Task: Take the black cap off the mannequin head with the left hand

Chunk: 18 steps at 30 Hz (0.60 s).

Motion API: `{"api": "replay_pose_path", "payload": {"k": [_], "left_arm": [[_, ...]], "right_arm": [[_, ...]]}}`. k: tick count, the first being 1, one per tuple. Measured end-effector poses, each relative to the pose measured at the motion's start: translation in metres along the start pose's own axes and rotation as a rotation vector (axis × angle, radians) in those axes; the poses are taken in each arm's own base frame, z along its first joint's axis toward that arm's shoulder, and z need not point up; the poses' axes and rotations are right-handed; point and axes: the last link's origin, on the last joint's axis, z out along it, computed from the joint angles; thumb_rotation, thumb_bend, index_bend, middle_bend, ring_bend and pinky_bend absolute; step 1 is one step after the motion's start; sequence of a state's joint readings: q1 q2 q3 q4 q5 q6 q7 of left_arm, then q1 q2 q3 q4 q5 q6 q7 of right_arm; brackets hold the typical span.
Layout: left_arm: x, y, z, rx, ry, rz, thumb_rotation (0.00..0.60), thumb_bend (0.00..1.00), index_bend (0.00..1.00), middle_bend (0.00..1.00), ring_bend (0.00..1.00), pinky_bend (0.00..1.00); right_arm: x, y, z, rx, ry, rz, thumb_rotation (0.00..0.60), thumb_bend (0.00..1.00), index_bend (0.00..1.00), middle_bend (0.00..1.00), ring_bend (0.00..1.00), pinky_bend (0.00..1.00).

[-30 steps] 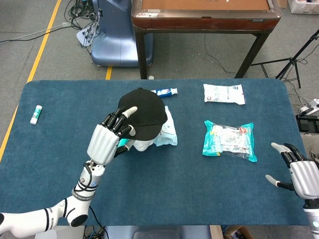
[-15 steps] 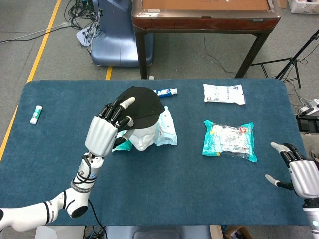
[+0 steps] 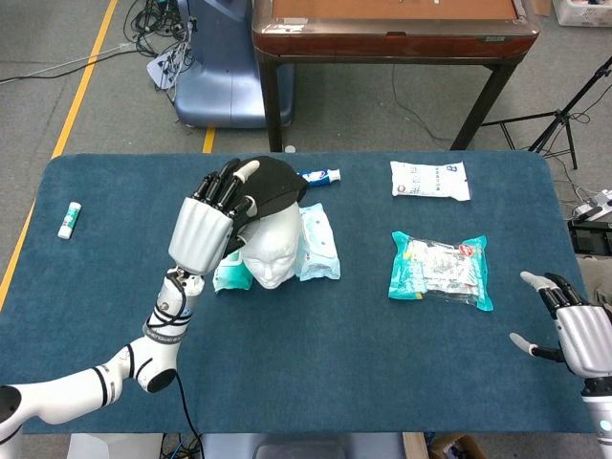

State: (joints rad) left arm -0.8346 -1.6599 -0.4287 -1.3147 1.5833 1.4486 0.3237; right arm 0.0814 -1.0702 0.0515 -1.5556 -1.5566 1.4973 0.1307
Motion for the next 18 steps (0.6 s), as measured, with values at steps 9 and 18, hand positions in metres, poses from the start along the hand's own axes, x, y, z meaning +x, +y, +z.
{"api": "replay_pose_path", "payload": {"k": [9, 18], "left_arm": [[-0.014, -0.022, 0.008, 0.044, -0.013, 0.07, 0.6, 0.3, 0.64, 0.18, 0.14, 0.29], [-0.011, -0.059, 0.004, 0.093, 0.005, 0.148, 0.6, 0.3, 0.64, 0.18, 0.14, 0.29]], "right_arm": [[-0.001, 0.0, 0.001, 0.001, -0.005, 0.0, 0.6, 0.0, 0.18, 0.25, 0.15, 0.42], [-0.002, -0.002, 0.001, 0.003, -0.011, -0.006, 0.6, 0.0, 0.18, 0.25, 0.15, 0.42]]}}
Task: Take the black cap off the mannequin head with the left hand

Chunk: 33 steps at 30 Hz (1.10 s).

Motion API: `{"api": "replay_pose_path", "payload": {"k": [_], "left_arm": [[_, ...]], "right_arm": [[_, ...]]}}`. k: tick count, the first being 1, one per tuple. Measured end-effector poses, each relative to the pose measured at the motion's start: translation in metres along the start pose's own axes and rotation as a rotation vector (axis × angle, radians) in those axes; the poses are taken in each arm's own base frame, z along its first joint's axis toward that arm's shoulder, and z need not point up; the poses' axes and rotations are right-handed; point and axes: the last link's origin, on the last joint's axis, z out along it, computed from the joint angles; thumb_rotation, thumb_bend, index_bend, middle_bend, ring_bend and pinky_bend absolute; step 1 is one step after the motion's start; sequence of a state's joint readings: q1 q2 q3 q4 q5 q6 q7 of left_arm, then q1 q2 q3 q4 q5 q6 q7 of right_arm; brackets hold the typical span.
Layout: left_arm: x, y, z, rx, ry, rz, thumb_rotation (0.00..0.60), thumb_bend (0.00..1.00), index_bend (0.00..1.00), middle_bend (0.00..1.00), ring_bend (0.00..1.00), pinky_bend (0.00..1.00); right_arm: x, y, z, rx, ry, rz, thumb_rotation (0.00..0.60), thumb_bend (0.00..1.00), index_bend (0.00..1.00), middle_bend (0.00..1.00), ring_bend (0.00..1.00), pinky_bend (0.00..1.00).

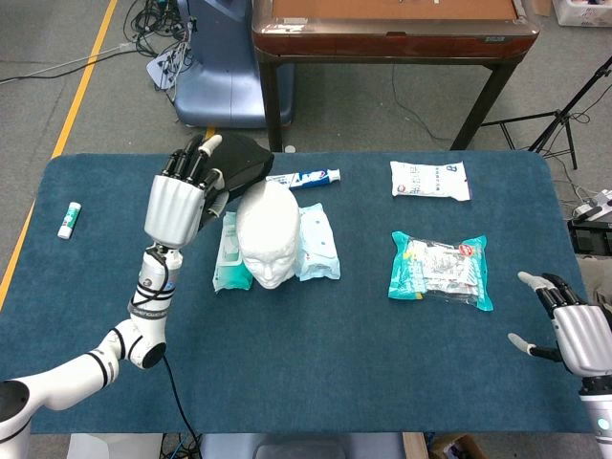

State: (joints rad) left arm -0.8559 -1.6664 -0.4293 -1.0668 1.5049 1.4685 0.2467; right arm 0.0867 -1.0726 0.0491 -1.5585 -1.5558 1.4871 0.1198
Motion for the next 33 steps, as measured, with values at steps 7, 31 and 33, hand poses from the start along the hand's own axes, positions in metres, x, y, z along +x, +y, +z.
{"api": "replay_pose_path", "payload": {"k": [7, 31, 33], "left_arm": [[0.006, -0.035, -0.016, 0.028, 0.005, 0.08, 0.6, 0.3, 0.64, 0.18, 0.14, 0.29], [0.016, -0.122, -0.123, -0.145, -0.076, 0.374, 0.6, 0.3, 0.64, 0.18, 0.14, 0.29], [0.014, -0.124, -0.137, -0.151, -0.104, 0.375, 0.6, 0.3, 0.64, 0.18, 0.14, 0.29]], "right_arm": [[-0.001, -0.002, -0.001, 0.003, -0.002, -0.006, 0.6, 0.0, 0.18, 0.25, 0.15, 0.42], [-0.006, -0.007, 0.0, 0.006, -0.01, -0.024, 0.6, 0.0, 0.18, 0.25, 0.15, 0.42], [-0.006, -0.007, 0.0, 0.006, -0.011, -0.025, 0.6, 0.0, 0.18, 0.25, 0.15, 0.42]]}}
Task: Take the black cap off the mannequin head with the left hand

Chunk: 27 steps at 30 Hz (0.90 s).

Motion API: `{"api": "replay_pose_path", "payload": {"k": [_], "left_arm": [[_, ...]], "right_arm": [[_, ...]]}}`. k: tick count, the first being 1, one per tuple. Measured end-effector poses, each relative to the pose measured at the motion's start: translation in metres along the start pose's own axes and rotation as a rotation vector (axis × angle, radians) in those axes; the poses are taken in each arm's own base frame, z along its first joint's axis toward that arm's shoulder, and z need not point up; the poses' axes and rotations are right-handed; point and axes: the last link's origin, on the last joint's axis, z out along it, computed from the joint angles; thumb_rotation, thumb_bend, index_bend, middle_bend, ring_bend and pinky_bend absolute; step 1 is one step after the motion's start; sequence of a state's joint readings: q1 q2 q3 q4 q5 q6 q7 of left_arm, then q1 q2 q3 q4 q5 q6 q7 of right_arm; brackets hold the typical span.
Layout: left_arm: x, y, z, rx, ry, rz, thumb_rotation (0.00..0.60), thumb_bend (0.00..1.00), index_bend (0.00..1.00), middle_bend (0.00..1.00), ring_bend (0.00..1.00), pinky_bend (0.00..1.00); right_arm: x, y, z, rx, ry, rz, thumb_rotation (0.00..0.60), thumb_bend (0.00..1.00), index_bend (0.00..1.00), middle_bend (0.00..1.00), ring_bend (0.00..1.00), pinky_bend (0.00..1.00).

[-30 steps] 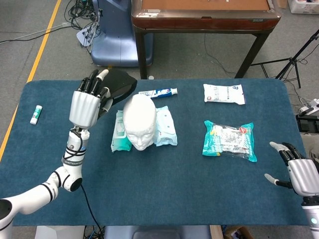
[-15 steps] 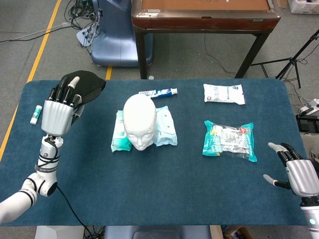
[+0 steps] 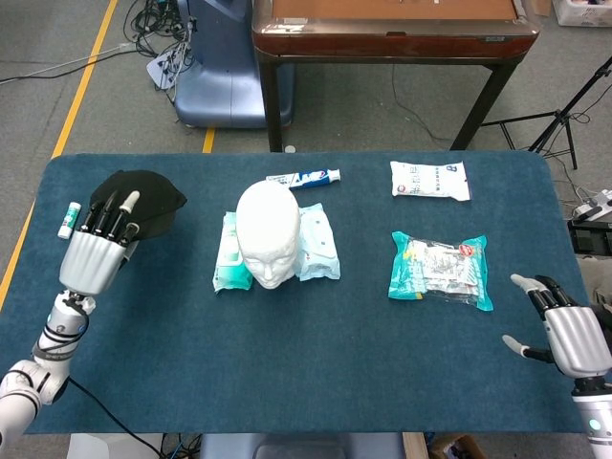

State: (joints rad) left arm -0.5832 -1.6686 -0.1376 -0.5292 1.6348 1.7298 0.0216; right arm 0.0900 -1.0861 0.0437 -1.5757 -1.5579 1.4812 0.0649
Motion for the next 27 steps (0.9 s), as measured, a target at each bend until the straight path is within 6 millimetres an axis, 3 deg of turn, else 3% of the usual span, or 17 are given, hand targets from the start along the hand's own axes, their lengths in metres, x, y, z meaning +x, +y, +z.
{"api": "replay_pose_path", "payload": {"k": [8, 18, 21, 25, 27], "left_arm": [[-0.004, 0.004, -0.047, 0.014, -0.081, -0.015, 0.6, 0.3, 0.64, 0.18, 0.14, 0.28], [0.007, 0.022, -0.079, 0.0, -0.207, -0.001, 0.6, 0.3, 0.59, 0.14, 0.1, 0.21], [0.015, 0.03, -0.088, -0.011, -0.264, -0.005, 0.6, 0.29, 0.54, 0.12, 0.08, 0.2], [0.026, 0.041, -0.103, -0.036, -0.363, 0.007, 0.6, 0.19, 0.35, 0.07, 0.04, 0.18], [0.031, 0.046, -0.111, -0.06, -0.422, 0.031, 0.6, 0.18, 0.31, 0.07, 0.03, 0.18]], "right_arm": [[0.0, 0.0, 0.0, -0.001, 0.0, 0.0, 0.6, 0.0, 0.18, 0.25, 0.15, 0.42], [-0.001, -0.002, 0.0, 0.004, -0.002, -0.005, 0.6, 0.0, 0.18, 0.25, 0.15, 0.42], [0.0, -0.002, -0.001, 0.003, 0.0, -0.003, 0.6, 0.0, 0.18, 0.25, 0.15, 0.42], [0.0, -0.001, -0.001, 0.003, 0.001, -0.003, 0.6, 0.0, 0.18, 0.25, 0.15, 0.42], [0.0, -0.001, -0.001, 0.003, 0.002, -0.003, 0.6, 0.0, 0.18, 0.25, 0.15, 0.42]]}}
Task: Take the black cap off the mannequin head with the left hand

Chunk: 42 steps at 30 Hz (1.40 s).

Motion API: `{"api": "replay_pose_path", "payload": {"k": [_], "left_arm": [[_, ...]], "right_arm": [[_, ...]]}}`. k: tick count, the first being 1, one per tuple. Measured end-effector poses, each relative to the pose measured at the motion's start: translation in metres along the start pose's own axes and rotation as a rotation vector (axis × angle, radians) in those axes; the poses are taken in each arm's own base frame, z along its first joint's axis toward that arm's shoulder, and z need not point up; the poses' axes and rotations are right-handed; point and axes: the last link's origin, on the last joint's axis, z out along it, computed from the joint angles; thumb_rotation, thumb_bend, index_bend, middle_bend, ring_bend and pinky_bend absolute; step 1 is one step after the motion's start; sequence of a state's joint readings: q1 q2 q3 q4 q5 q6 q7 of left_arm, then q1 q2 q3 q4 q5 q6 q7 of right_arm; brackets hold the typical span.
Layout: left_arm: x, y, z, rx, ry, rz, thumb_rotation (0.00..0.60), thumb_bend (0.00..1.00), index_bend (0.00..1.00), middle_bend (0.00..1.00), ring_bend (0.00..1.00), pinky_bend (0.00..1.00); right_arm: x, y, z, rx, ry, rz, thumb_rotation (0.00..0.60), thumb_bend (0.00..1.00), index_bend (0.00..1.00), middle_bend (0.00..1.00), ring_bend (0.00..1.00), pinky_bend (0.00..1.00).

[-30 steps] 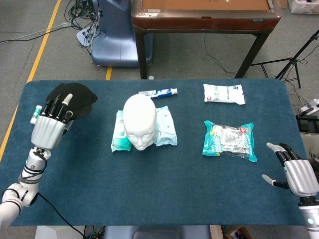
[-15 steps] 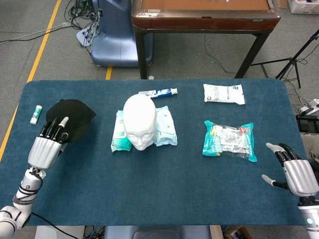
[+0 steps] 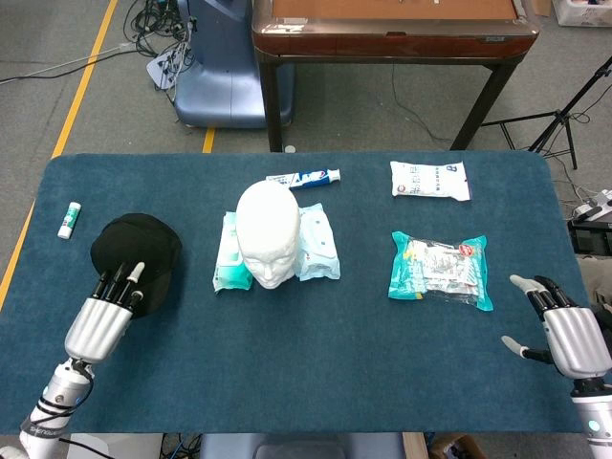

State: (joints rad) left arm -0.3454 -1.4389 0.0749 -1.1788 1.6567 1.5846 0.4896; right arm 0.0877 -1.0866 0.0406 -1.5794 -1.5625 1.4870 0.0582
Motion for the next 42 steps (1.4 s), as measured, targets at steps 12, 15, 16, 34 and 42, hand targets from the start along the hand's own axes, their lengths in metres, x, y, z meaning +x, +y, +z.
{"api": "replay_pose_path", "payload": {"k": [12, 15, 16, 34, 42], "left_arm": [[0.01, 0.014, -0.044, -0.027, -0.23, 0.031, 0.6, 0.06, 0.03, 0.02, 0.0, 0.16], [0.014, 0.013, -0.05, -0.001, -0.253, 0.006, 0.6, 0.06, 0.05, 0.0, 0.0, 0.16], [0.015, 0.012, -0.053, 0.005, -0.256, 0.002, 0.6, 0.06, 0.06, 0.0, 0.0, 0.16], [0.03, 0.002, -0.062, 0.172, -0.207, -0.217, 0.6, 0.13, 0.51, 0.49, 0.41, 0.51], [0.032, -0.011, -0.067, 0.227, -0.162, -0.297, 0.6, 0.16, 0.64, 0.78, 0.56, 0.56]], "right_arm": [[0.0, 0.0, -0.001, 0.002, 0.0, -0.002, 0.6, 0.0, 0.18, 0.25, 0.15, 0.42], [-0.001, -0.001, 0.0, 0.001, -0.001, -0.005, 0.6, 0.0, 0.18, 0.25, 0.15, 0.42], [-0.001, -0.001, 0.0, 0.002, -0.002, -0.006, 0.6, 0.0, 0.18, 0.25, 0.15, 0.42], [-0.003, -0.004, 0.0, 0.003, -0.004, -0.015, 0.6, 0.0, 0.18, 0.25, 0.15, 0.42], [-0.004, -0.004, 0.001, -0.003, -0.004, -0.021, 0.6, 0.0, 0.18, 0.25, 0.15, 0.42]]}}
